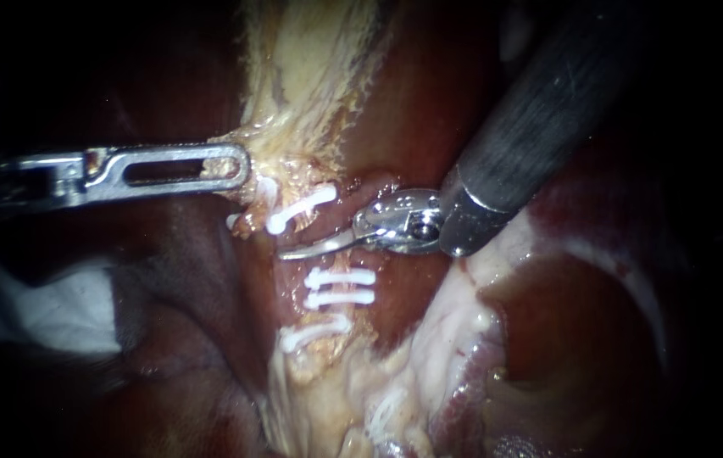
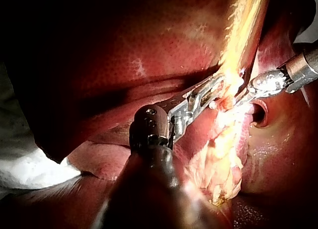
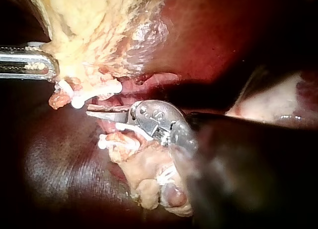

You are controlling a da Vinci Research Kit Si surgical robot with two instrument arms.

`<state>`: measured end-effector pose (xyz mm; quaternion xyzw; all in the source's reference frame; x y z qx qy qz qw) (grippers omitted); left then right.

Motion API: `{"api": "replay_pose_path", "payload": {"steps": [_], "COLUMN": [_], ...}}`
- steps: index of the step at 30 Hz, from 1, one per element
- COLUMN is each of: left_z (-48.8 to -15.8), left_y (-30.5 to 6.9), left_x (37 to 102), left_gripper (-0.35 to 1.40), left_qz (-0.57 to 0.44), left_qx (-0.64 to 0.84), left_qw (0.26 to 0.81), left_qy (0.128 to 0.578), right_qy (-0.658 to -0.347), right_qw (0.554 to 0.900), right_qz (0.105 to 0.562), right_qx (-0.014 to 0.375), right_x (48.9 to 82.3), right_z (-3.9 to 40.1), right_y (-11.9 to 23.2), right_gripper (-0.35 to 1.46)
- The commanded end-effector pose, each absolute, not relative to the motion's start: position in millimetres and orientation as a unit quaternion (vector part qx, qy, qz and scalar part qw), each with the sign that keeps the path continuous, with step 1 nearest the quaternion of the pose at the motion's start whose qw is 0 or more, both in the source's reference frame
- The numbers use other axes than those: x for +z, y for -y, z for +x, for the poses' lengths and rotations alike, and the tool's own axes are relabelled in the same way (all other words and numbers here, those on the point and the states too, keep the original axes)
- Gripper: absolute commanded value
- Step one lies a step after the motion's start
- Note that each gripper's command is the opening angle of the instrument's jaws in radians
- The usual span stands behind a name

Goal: Go back from the cut right tube

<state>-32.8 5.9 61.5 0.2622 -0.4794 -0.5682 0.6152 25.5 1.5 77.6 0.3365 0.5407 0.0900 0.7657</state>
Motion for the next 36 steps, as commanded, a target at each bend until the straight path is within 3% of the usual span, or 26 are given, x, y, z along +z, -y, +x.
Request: {"api": "replay_pose_path", "payload": {"steps": [1, 17, 22, 36], "left_z": [-32.8, -32.6, -32.6, -32.4], "left_y": [-5.9, -5.8, -5.8, -5.8], "left_x": [61.5, 61.4, 61.4, 61.4], "left_gripper": [-0.35, -0.35, -0.35, -0.35], "left_qz": [0.262, 0.262, 0.263, 0.263], "left_qx": [-0.568, -0.568, -0.568, -0.568], "left_qw": [0.615, 0.615, 0.615, 0.616], "left_qy": [0.479, 0.479, 0.479, 0.479], "right_qy": [-0.541, -0.544, -0.544, -0.544], "right_qw": [0.766, 0.769, 0.769, 0.769], "right_qz": [0.337, 0.326, 0.326, 0.325], "right_qx": [0.090, 0.084, 0.084, 0.085], "right_x": [77.6, 77.2, 77.1, 77.2], "right_z": [25.5, 25.6, 25.6, 25.6], "right_y": [-1.5, -1.2, -1.2, -1.2], "right_gripper": [-0.35, -0.35, 0.04, 0.51]}}
